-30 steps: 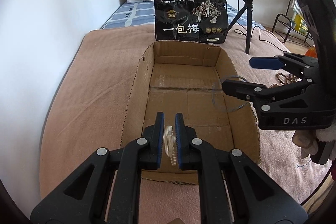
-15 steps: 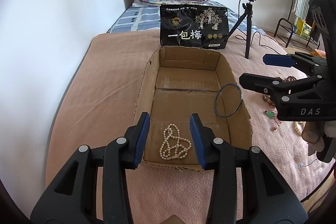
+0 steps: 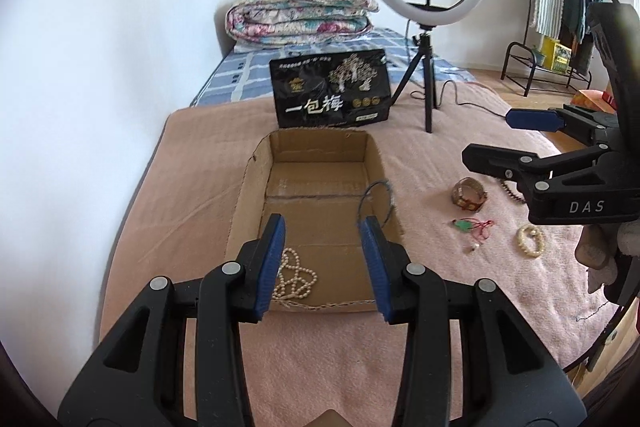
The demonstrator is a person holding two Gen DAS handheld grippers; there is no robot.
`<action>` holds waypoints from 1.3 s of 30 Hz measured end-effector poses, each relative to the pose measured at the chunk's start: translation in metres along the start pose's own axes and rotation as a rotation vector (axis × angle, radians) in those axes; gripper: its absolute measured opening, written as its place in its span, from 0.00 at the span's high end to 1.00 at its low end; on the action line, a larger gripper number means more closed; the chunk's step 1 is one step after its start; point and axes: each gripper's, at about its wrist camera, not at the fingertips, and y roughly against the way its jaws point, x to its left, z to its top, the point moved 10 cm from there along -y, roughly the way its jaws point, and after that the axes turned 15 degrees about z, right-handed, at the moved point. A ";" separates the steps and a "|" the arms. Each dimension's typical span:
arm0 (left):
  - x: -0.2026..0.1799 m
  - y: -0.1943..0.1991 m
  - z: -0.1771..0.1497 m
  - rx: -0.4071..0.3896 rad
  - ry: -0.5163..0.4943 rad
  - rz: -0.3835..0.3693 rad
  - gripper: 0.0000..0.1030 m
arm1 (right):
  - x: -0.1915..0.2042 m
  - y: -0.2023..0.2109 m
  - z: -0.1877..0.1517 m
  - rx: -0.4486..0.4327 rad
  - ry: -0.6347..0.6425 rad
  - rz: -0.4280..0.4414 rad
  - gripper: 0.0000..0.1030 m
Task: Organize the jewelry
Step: 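Withdraw both tools from the box back toward the remaining jewelry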
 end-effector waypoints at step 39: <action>-0.164 0.060 0.016 -0.132 -0.211 -0.146 0.42 | -0.107 0.166 -0.125 -0.016 -0.160 -0.369 0.00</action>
